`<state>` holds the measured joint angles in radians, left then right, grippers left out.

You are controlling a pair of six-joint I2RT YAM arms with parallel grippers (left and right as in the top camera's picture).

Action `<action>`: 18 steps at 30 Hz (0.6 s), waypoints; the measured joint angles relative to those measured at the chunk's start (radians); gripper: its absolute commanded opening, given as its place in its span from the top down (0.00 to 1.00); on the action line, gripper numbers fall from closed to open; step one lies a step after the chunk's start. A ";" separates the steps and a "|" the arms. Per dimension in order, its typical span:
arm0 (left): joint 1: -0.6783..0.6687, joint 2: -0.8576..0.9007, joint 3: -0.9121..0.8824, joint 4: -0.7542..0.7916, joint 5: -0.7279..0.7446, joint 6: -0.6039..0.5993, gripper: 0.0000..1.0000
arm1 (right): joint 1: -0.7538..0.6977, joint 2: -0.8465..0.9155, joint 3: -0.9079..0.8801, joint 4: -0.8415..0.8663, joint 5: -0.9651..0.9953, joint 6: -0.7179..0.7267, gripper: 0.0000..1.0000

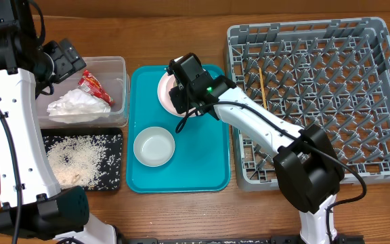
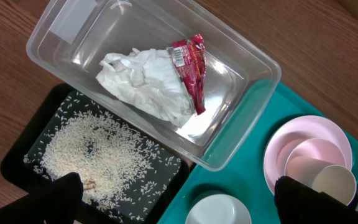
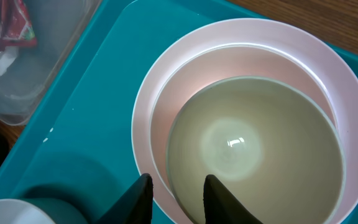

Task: Sort waste into correct bins and load items into the dishwasher
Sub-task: 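Lower the right gripper into the white cup and grasp its rim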

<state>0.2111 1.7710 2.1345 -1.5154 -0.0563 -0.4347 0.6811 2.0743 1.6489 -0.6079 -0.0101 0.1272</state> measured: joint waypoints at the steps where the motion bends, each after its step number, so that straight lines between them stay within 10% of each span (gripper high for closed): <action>1: 0.000 0.000 0.000 0.000 0.000 0.000 0.00 | 0.000 0.000 0.000 -0.001 0.002 0.000 0.71; 18: 0.000 0.000 0.000 0.000 0.000 0.000 0.00 | 0.000 0.000 0.000 -0.018 0.018 -0.001 0.76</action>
<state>0.2111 1.7710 2.1342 -1.5154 -0.0563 -0.4347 0.6811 2.0743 1.6489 -0.6262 0.0078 0.1265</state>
